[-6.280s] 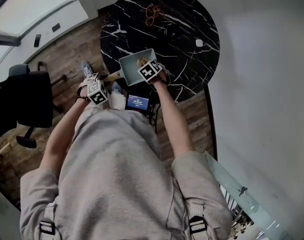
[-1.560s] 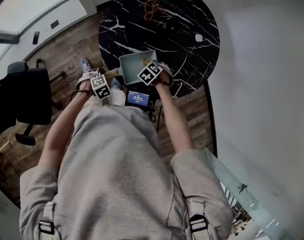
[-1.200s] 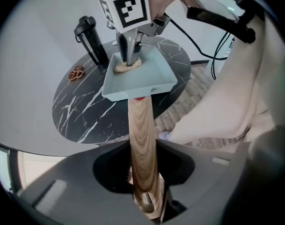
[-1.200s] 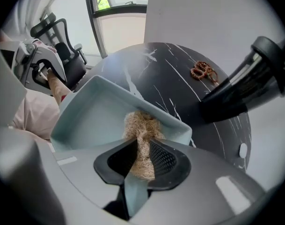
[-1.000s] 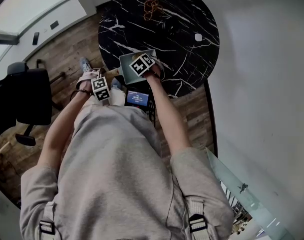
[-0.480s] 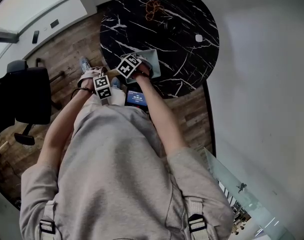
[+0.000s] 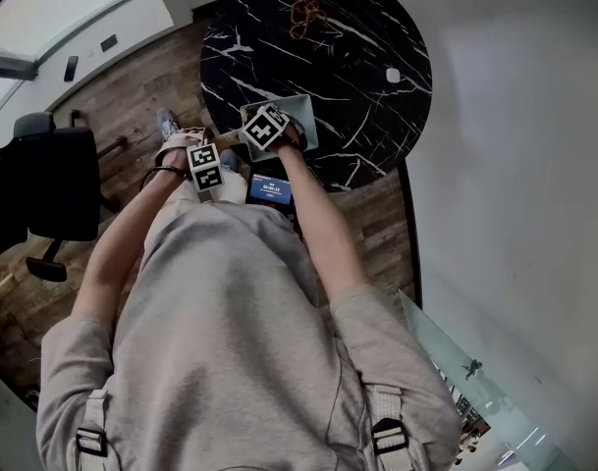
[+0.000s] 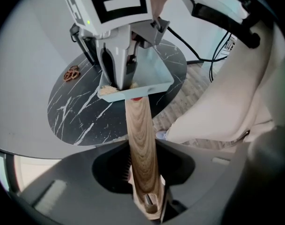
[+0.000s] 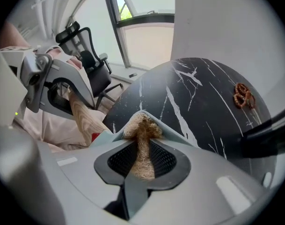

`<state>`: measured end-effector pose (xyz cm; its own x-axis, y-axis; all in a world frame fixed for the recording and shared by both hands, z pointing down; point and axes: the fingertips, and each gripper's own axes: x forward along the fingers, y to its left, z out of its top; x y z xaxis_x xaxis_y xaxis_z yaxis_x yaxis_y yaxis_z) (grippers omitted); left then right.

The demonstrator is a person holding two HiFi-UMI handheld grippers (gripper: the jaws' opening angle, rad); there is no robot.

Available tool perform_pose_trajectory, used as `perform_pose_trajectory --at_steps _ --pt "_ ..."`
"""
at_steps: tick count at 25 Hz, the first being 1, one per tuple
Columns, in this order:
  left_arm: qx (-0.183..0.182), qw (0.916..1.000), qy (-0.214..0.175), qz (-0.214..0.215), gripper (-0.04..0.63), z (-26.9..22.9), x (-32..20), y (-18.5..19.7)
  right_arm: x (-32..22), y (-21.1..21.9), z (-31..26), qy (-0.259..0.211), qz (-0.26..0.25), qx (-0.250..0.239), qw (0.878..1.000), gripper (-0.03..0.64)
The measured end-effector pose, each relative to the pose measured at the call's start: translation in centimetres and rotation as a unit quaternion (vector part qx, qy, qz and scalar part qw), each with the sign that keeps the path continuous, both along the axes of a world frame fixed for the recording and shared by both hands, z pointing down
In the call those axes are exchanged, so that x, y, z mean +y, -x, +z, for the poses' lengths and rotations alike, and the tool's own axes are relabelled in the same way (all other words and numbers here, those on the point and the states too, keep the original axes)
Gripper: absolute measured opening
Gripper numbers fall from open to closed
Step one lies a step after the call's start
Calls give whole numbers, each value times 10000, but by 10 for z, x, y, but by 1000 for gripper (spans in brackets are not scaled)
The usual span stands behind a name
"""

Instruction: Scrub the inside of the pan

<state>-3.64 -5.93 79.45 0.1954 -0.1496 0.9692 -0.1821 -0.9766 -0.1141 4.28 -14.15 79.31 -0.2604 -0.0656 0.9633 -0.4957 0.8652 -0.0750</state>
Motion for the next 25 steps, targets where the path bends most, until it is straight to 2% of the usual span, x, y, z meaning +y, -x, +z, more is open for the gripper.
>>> perform_pose_trajectory --at_steps 6,9,12,14,16,18,20,25 --pt "-79 9999 59 20 121 0 3 0 1 1 -3 -2 128 -503 9987 94" --pt "-143 9998 106 -7 121 1 3 0 -3 1 -3 -52 437 -811 9957 92" --pt "-208 9996 172 -42 121 3 4 2 -4 0 -8 102 676 -1082 9918 91" --pt "-220 9994 226 -114 118 5 5 3 -3 3 -14 332 824 -1541 9841 92" --pt "-174 9992 271 -232 113 5 5 4 -4 15 -34 455 998 -2419 9641 94" --pt "-86 9990 272 -334 112 3 5 3 -13 18 -59 206 1219 -3122 9419 95" --pt "74 9985 277 -470 112 2 3 2 -23 9 -75 -163 1388 -3296 9337 97" --pt "519 9948 318 -820 130 -8 3 5 -21 -19 -80 -475 1515 -3186 9345 100"
